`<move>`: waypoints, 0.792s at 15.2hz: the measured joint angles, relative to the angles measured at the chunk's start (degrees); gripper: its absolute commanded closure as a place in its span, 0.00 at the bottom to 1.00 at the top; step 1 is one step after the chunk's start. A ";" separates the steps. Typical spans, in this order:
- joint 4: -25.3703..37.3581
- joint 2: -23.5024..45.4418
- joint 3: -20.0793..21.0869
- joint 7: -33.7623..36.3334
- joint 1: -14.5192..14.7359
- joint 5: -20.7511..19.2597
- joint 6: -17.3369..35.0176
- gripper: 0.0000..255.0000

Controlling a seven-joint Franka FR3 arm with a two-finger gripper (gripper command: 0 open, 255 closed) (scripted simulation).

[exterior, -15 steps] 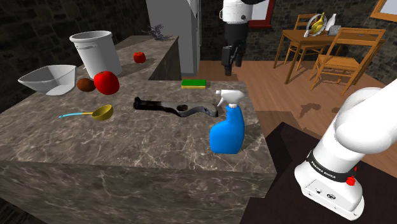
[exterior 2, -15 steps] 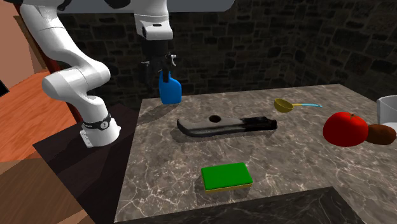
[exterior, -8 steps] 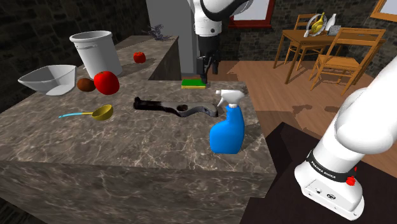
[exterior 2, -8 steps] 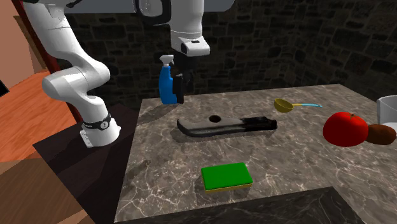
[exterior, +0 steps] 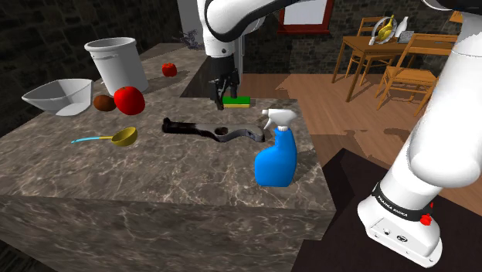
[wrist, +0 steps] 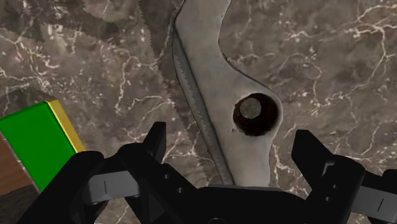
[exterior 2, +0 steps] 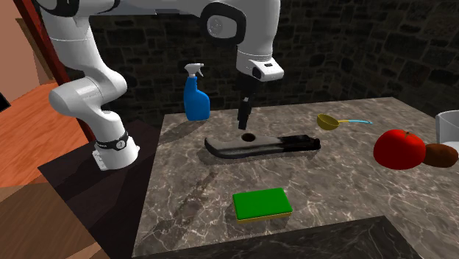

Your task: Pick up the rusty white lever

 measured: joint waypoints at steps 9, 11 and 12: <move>24.15 21.57 1.18 2.02 5.28 -4.66 -4.35 0.00; 25.50 23.36 1.12 2.13 5.72 -5.02 -4.02 0.00; 25.00 23.58 1.10 2.12 5.72 -5.08 -3.31 0.00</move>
